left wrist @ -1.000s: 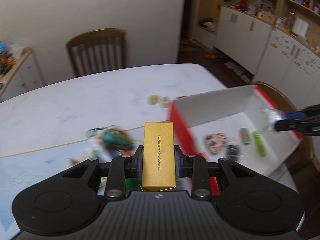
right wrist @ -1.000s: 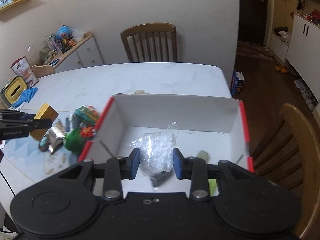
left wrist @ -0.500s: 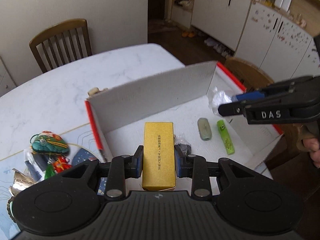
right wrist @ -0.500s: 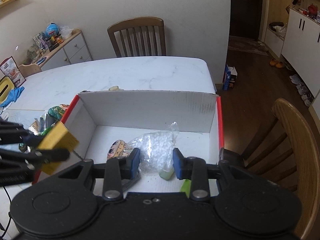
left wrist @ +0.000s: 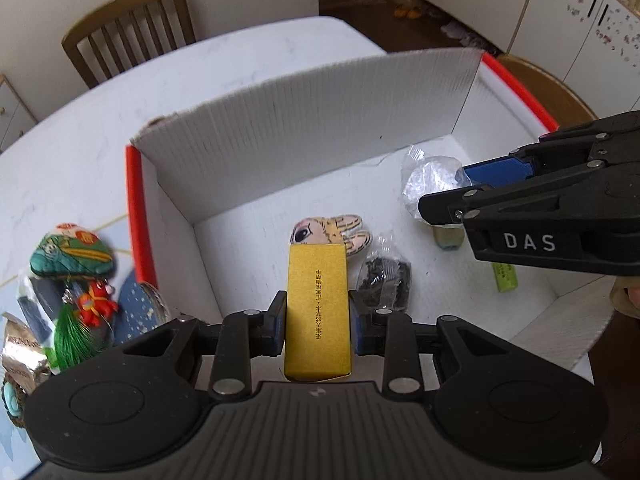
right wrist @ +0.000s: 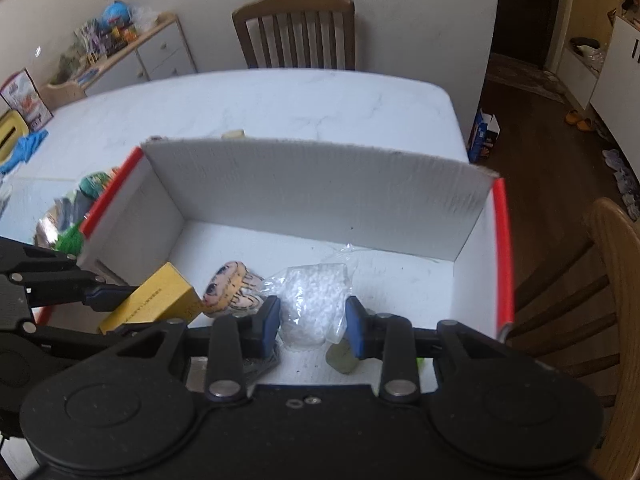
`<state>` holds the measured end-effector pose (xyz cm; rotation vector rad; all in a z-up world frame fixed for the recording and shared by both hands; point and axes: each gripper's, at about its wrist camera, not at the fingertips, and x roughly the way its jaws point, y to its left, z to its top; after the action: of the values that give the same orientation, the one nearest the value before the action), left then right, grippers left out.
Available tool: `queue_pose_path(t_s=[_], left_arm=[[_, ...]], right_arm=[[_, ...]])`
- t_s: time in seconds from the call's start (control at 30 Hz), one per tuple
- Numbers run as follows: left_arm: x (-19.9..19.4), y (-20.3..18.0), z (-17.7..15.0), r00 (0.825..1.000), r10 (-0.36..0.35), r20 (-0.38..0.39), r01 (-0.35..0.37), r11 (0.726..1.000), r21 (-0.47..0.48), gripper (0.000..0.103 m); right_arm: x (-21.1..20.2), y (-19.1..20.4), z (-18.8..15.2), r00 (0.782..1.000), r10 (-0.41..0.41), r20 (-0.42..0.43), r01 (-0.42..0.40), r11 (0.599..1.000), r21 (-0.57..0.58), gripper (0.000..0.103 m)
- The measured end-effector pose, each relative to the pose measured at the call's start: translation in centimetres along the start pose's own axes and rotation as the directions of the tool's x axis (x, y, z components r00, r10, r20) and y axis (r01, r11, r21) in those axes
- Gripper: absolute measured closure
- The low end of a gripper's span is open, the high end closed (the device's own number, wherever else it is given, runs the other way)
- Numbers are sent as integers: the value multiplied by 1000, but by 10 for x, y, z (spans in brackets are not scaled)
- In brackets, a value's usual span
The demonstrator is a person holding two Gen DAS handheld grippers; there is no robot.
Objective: Organize objects
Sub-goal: 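Carry the yellow box and white ball into the shoebox and open both grippers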
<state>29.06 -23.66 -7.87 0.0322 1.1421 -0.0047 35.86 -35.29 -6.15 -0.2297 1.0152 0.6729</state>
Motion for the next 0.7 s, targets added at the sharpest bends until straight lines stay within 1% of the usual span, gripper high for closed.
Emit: queue_pose_path(t_s=[0.2,0.4,0.53,0.7], left_arm=[[11,-1,0,999,-14,-52,14,1000,0,74],[19,-3,0,995,-24,-92,24,1000,-2,74],[18,-5,1,995,-29,-98,28,1000,-8,74],[15,-5,1,996,-34,-83,33,999,-10,73]], right_arm=[[12,0,-4,999,2,-51,-3,1000,-10,70],[23,1,-5,994,-12,-112,12,1000,-2,70],[26,-1,-2,991,-12,-132,14,1000,16,69],[27,-5,-1,990,-1,-142,8,999,42,64]])
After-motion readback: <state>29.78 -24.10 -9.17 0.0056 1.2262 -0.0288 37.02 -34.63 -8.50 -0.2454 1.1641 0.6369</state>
